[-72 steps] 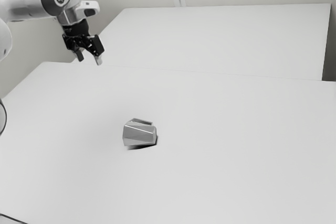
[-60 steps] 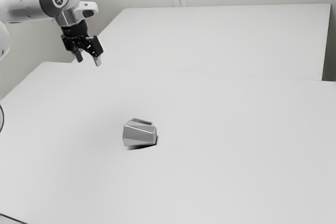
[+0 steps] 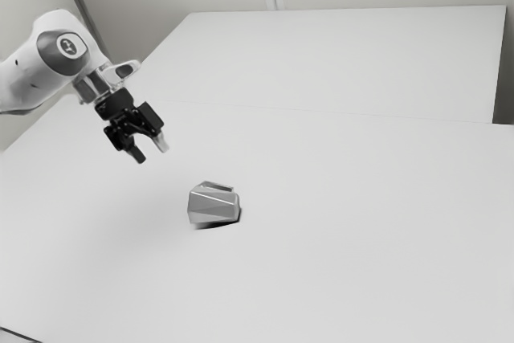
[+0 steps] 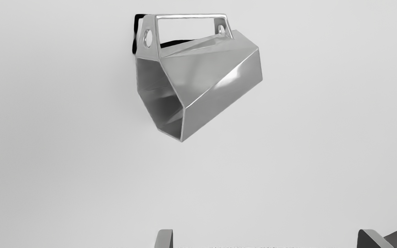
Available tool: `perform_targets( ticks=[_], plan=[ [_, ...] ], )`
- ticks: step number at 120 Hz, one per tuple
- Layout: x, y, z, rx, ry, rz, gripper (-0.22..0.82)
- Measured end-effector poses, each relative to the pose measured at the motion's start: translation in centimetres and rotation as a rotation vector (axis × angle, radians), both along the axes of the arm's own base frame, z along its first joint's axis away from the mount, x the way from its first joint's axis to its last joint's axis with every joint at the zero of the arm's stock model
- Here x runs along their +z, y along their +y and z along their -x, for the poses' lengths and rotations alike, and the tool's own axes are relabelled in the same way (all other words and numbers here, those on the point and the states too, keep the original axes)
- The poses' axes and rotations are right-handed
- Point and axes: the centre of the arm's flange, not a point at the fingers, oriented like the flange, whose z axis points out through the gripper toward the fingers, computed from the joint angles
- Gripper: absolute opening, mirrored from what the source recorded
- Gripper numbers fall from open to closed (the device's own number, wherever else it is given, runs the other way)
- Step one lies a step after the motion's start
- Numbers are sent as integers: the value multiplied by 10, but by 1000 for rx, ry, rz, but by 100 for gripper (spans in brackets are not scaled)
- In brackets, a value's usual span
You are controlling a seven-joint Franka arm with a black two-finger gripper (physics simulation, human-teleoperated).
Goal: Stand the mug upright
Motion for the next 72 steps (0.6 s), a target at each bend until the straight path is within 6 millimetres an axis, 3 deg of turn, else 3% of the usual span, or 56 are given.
perform_targets(
  ticks=[33,53,72],
  plan=[
    [-62,18,4,95,69,199,58],
    [-89,17,13,120,70,246,58],
    [-109,15,7,135,48,250,58]
  ],
)
